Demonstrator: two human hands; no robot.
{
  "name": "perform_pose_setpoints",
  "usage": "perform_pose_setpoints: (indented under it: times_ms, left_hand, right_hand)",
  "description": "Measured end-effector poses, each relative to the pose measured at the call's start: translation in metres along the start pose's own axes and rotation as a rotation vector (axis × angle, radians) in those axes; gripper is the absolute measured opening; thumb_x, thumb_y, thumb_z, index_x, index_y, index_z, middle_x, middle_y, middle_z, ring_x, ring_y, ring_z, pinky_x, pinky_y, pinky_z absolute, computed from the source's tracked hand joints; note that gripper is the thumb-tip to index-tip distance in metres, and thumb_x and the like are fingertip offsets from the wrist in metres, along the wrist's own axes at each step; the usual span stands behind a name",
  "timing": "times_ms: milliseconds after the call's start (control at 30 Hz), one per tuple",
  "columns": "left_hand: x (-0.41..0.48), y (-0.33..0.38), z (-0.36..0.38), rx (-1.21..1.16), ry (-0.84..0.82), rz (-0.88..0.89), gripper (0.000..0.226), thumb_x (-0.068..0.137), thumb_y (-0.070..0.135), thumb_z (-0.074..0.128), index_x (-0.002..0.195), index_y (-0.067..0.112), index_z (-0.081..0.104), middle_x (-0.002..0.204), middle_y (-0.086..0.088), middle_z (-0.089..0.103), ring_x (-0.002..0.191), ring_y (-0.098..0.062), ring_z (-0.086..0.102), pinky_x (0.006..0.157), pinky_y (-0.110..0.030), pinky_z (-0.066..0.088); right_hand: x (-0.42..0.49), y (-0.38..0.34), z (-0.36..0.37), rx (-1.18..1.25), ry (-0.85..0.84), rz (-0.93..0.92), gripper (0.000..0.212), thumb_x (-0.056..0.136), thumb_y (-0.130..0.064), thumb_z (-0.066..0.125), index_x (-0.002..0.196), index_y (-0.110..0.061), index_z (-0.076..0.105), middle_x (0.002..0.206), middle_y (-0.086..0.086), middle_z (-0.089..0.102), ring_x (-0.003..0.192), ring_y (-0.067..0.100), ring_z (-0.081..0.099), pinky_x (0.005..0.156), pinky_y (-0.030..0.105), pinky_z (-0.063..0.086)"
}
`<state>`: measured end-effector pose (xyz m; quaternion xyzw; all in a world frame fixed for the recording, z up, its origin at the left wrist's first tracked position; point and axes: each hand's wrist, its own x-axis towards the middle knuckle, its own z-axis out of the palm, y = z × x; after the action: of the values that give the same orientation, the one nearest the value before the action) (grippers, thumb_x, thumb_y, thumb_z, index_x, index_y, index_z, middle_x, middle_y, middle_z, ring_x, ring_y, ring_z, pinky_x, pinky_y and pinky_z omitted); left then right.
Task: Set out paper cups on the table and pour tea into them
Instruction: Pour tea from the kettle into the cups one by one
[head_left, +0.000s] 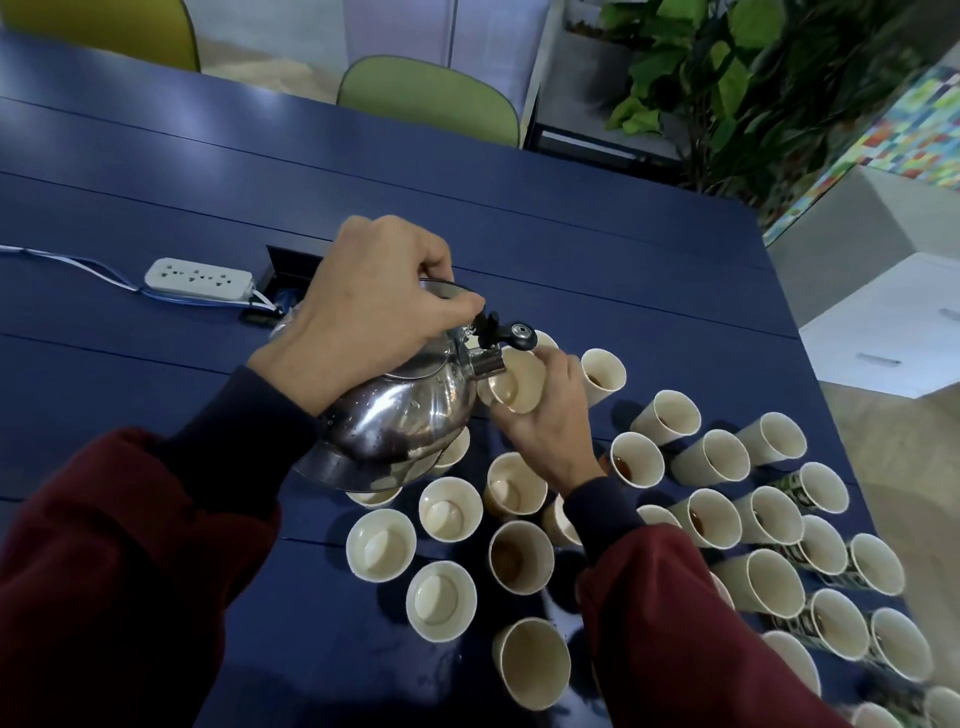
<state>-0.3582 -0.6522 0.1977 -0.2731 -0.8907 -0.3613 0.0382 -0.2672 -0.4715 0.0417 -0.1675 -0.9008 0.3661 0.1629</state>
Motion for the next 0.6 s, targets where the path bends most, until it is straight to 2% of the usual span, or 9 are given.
perform_pose_setpoints:
  times_ms: [67,133,200,267,300,433,533,600]
  left_hand:
    - [-0.009,0.003,-0.004,0.009,-0.010,0.024,0.023,0.078,0.032,0.076,0.064,0.015,0.068,0.055,-0.007,0.060,0.063,-0.024,0.058,0.055,-0.030,0.045]
    - [-0.019,0.006,-0.009,0.007,-0.020,0.042,0.024,0.077,0.031,0.076,0.063,0.015,0.067,0.054,-0.007,0.059,0.063,-0.026,0.058,0.057,-0.036,0.049]
    - [-0.028,0.009,-0.013,0.011,-0.032,0.059,0.025,0.076,0.032,0.076,0.061,0.015,0.065,0.052,-0.003,0.057,0.063,-0.026,0.054,0.060,-0.040,0.051]
    - [-0.037,0.010,-0.016,0.018,-0.048,0.070,0.026,0.075,0.033,0.076,0.060,0.016,0.064,0.051,0.003,0.054,0.064,-0.022,0.049,0.063,-0.040,0.051]
    - [-0.042,0.010,-0.017,0.020,-0.053,0.079,0.026,0.075,0.034,0.076,0.060,0.016,0.064,0.050,0.005,0.052,0.063,-0.020,0.047,0.064,-0.041,0.052]
    - [-0.057,0.009,-0.022,0.061,-0.078,0.113,0.030,0.075,0.039,0.075,0.059,0.018,0.062,0.052,0.006,0.052,0.059,-0.013,0.044,0.070,-0.042,0.053]
    - [-0.066,0.008,-0.025,0.110,-0.103,0.145,0.031,0.076,0.041,0.075,0.060,0.019,0.060,0.057,0.005,0.056,0.066,-0.020,0.048,0.076,-0.044,0.053]
    - [-0.072,0.008,-0.027,0.125,-0.112,0.168,0.030,0.076,0.039,0.074,0.060,0.019,0.060,0.058,0.005,0.056,0.067,-0.021,0.049,0.074,-0.042,0.053]
  right_hand:
    - [-0.012,-0.013,-0.006,0.056,0.000,-0.040,0.069,0.071,-0.024,0.082,0.131,-0.010,0.051,0.121,0.008,0.050,0.101,-0.011,0.038,0.089,0.001,0.030]
    - [-0.025,-0.023,-0.009,0.080,0.004,-0.049,0.068,0.071,-0.032,0.077,0.131,-0.012,0.052,0.120,0.006,0.051,0.104,-0.012,0.041,0.090,0.003,0.032]
    - [-0.036,-0.027,-0.009,0.082,0.004,-0.034,0.068,0.070,-0.042,0.073,0.130,-0.016,0.053,0.119,0.001,0.055,0.108,0.004,0.050,0.094,0.018,0.042]
    - [-0.045,-0.029,-0.008,0.041,0.007,-0.044,0.065,0.070,-0.044,0.077,0.127,-0.021,0.054,0.116,-0.004,0.061,0.105,0.019,0.054,0.090,0.037,0.048]
    - [-0.051,-0.031,-0.008,0.023,0.016,-0.054,0.062,0.071,-0.041,0.080,0.125,-0.022,0.055,0.113,-0.004,0.062,0.102,0.021,0.054,0.087,0.041,0.048]
    - [-0.070,-0.040,-0.005,0.061,0.051,-0.093,0.062,0.069,-0.033,0.085,0.124,-0.023,0.057,0.114,-0.005,0.064,0.105,0.020,0.057,0.089,0.042,0.049]
    - [-0.081,-0.045,0.002,0.142,0.041,-0.063,0.065,0.069,-0.024,0.088,0.124,-0.024,0.054,0.117,-0.003,0.064,0.111,0.017,0.061,0.092,0.044,0.051]
    - [-0.090,-0.048,0.004,0.143,0.052,-0.057,0.063,0.069,-0.021,0.087,0.123,-0.022,0.054,0.118,-0.002,0.063,0.112,0.017,0.060,0.093,0.044,0.051]
